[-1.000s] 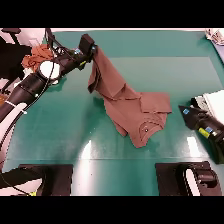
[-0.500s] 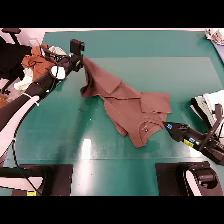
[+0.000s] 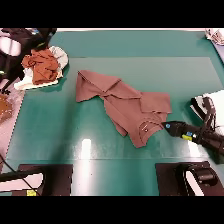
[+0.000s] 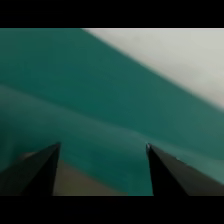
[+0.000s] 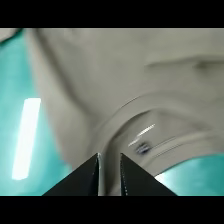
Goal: Fold the shirts.
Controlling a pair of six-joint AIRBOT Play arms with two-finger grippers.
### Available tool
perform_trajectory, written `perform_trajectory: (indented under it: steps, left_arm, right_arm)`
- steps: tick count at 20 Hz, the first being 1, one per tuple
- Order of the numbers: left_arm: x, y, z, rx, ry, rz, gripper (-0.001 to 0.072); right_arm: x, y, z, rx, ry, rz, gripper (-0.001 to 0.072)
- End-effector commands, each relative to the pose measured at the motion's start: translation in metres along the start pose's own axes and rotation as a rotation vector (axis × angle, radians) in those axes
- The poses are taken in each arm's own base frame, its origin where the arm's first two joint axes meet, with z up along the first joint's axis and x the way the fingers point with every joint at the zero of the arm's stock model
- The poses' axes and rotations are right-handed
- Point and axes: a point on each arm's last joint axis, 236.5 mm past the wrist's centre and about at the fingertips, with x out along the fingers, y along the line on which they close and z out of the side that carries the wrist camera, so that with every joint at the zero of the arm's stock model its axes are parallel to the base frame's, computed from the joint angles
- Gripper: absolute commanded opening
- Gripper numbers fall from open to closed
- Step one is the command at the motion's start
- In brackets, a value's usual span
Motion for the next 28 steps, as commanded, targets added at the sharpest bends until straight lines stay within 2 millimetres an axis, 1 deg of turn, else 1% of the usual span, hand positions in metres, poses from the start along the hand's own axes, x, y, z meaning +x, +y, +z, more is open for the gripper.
perform_trajectory:
  steps: [1, 2, 3, 4, 5, 6, 7, 9, 10, 12, 14, 15, 16, 18, 19, 20, 21, 22, 23, 25, 28]
  left_arm:
    - [-0.075, 0.091, -0.057, 0.327, 0.44, 0.302, 0.0612]
    - [-0.084, 0.1, -0.078, 0.329, 0.531, 0.315, 0.0612]
    - [-0.087, 0.101, -0.09, 0.321, 0.569, 0.305, 0.0612]
    - [-0.088, 0.093, -0.101, 0.301, 0.581, 0.26, 0.0611]
    - [-0.092, 0.085, -0.112, 0.307, 0.597, 0.211, 0.061]
    - [-0.097, 0.081, -0.124, 0.322, 0.624, 0.179, 0.0589]
    - [-0.102, 0.079, -0.136, 0.321, 0.646, 0.161, 0.0589]
    - [-0.112, 0.084, -0.161, 0.305, 0.689, 0.158, 0.0593]
    - [-0.117, 0.087, -0.177, 0.288, 0.721, 0.154, 0.0593]
    - [-0.126, 0.082, -0.211, 0.22, 0.781, 0.098, 0.0594]
    - [-0.133, 0.064, -0.24, 0.169, 0.811, -0.021, 0.0594]
    - [-0.135, 0.056, -0.25, 0.14, 0.818, -0.069, 0.0594]
    - [-0.139, 0.05, -0.26, 0.116, 0.835, -0.109, 0.0594]
    - [-0.144, 0.045, -0.275, 0.069, 0.875, -0.142, 0.0595]
    - [-0.145, 0.042, -0.28, 0.05, 0.885, -0.16, 0.0595]
    - [-0.146, 0.037, -0.284, 0.031, 0.89, -0.189, 0.0595]
    - [-0.146, 0.031, -0.288, 0.017, 0.898, -0.213, 0.0595]
    - [-0.148, 0.024, -0.295, 0.039, 0.914, -0.229, 0.0595]
    - [-0.15, 0.017, -0.303, 0.077, 0.931, -0.247, 0.0595]
    - [-0.149, -0.001, -0.318, 0.142, 0.941, -0.284, 0.0595]
    - [-0.14, -0.021, -0.324, 0.166, 0.896, -0.305, 0.0595]
  right_arm:
    - [-0.007, -0.03, 0.042, -0.04, -0.017, -0.165, 0.0174]
    - [-0.006, -0.036, 0.053, -0.017, -0.018, -0.185, 0.0174]
    - [-0.006, -0.043, 0.061, 0.009, -0.013, -0.205, 0.0175]
    - [-0.006, -0.05, 0.066, 0.038, 0.011, -0.22, 0.0183]
    - [-0.006, -0.056, 0.064, 0.052, 0.056, -0.231, 0.0258]
    - [-0.007, -0.062, 0.06, 0.043, 0.111, -0.241, 0.0298]
    - [-0.007, -0.069, 0.055, 0.033, 0.165, -0.244, 0.0315]
    - [-0.006, -0.08, 0.048, 0.07, 0.207, -0.25, 0.0315]
    - [-0.003, -0.077, 0.046, 0.09, 0.205, -0.227, 0.0315]
    - [0.005, -0.058, 0.034, 0.118, 0.21, -0.137, 0.0327]
    - [0.011, -0.048, 0.014, 0.141, 0.228, -0.086, 0.0433]
    - [0.013, -0.045, 0.001, 0.145, 0.245, -0.069, 0.0451]
    - [0.015, -0.038, -0.014, 0.154, 0.268, -0.036, 0.0451]
    - [0.018, -0.02, -0.041, 0.166, 0.308, 0.039, 0.0452]
    - [0.02, -0.015, -0.051, 0.163, 0.316, 0.062, 0.0453]
    - [0.022, -0.014, -0.061, 0.159, 0.324, 0.066, 0.0454]
    - [0.024, -0.012, -0.07, 0.173, 0.33, 0.068, 0.0472]
    - [0.026, -0.011, -0.077, 0.184, 0.338, 0.07, 0.0521]
    - [0.027, -0.009, -0.085, 0.188, 0.351, 0.073, 0.0524]
    - [0.03, -0.007, -0.095, 0.197, 0.37, 0.077, 0.0523]
    - [0.033, 0.0, -0.098, 0.194, 0.373, 0.086, 0.0524]
